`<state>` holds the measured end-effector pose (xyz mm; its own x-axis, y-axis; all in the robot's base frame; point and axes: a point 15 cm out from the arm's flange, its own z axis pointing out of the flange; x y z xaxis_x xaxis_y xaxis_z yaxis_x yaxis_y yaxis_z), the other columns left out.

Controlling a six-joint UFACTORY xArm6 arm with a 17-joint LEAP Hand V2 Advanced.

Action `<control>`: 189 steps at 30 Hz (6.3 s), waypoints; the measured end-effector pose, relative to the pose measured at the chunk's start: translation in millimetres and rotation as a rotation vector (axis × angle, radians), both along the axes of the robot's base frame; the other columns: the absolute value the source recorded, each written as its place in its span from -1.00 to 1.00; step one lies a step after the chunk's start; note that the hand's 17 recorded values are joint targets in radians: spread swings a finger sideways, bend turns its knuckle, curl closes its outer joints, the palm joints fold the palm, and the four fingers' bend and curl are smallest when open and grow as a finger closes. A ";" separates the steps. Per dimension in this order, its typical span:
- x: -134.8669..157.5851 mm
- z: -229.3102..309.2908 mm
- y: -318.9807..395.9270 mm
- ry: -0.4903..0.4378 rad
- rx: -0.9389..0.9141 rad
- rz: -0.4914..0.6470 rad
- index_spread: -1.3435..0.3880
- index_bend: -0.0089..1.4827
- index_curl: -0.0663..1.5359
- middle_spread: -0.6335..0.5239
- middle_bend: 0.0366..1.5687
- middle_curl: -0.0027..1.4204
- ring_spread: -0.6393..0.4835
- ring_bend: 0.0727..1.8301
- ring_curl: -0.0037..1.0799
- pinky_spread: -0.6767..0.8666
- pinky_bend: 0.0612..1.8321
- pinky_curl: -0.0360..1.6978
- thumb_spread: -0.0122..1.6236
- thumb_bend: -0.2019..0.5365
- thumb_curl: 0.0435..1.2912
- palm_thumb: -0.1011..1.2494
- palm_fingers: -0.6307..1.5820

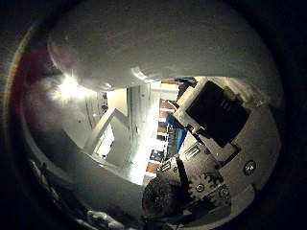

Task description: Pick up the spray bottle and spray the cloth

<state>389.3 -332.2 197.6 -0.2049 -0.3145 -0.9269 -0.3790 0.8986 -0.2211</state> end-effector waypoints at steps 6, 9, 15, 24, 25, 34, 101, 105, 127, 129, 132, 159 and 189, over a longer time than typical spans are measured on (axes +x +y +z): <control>4.3 11.5 5.6 -0.031 0.004 0.038 0.28 0.24 0.00 -0.12 0.37 -0.09 -0.12 0.32 -0.05 -0.48 0.18 -0.38 0.13 -0.48 -0.27 0.82 0.77; 9.1 27.0 11.0 -0.067 0.001 0.082 0.30 0.34 0.01 -0.08 0.47 -0.09 -0.12 0.40 -0.02 -0.44 0.26 -0.32 0.14 -0.48 -0.20 0.84 0.75; 3.9 47.3 19.9 -0.051 -0.075 0.165 0.32 0.46 0.00 -0.06 0.59 -0.10 -0.12 0.50 0.02 -0.39 0.33 -0.21 0.16 -0.48 -0.08 0.83 0.70; -15.0 86.8 36.4 0.078 -0.247 0.360 0.33 0.53 -0.03 -0.06 0.65 -0.13 -0.12 0.55 0.02 -0.37 0.32 -0.08 0.15 -0.48 0.05 0.83 0.68; -16.3 94.8 42.5 0.095 -0.262 0.400 0.33 0.53 -0.03 -0.06 0.66 -0.14 -0.12 0.55 0.02 -0.36 0.32 -0.07 0.15 -0.49 0.06 0.83 0.68; -13.2 139.7 114.2 0.277 -0.378 0.769 0.34 0.56 -0.05 -0.05 0.69 -0.16 -0.12 0.56 0.02 -0.35 0.27 0.03 0.15 -0.49 0.11 0.81 0.67; 7.6 91.1 458.3 1.381 -1.374 1.512 0.33 0.57 -0.07 -0.06 0.71 -0.18 -0.12 0.58 0.01 -0.42 0.15 0.22 0.16 -0.49 0.19 0.70 0.68; 6.9 99.5 464.3 1.342 -1.352 1.518 0.33 0.57 -0.07 -0.06 0.71 -0.18 -0.12 0.58 0.01 -0.42 0.15 0.22 0.17 -0.49 0.19 0.70 0.68; -17.5 215.7 634.8 0.501 -0.681 1.655 0.34 0.56 -0.08 -0.05 0.70 -0.18 -0.12 0.57 0.01 -0.42 0.14 0.22 0.14 -0.49 0.18 0.75 0.68; -15.5 225.2 648.7 0.429 -0.636 1.665 0.34 0.56 -0.08 -0.05 0.70 -0.18 -0.12 0.57 0.01 -0.42 0.14 0.22 0.14 -0.49 0.18 0.76 0.68; -8.7 238.3 667.1 0.314 -0.587 1.671 0.34 0.56 -0.08 -0.05 0.70 -0.18 -0.12 0.57 0.01 -0.42 0.14 0.23 0.13 -0.49 0.18 0.77 0.68; 40.5 166.1 748.6 -0.214 -0.149 1.623 0.34 0.56 -0.07 -0.05 0.71 -0.18 -0.12 0.57 0.02 -0.40 0.14 0.25 0.12 -0.49 0.20 0.76 0.68; 40.1 26.2 744.1 -0.090 -0.089 1.737 0.29 0.05 -0.14 -0.07 0.49 -0.24 -0.09 0.47 -0.07 -0.55 0.09 0.05 0.08 -0.55 0.03 0.50 0.53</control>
<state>429.4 411.9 223.8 0.4450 -0.1405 -0.8844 -0.7928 -0.5210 -0.3161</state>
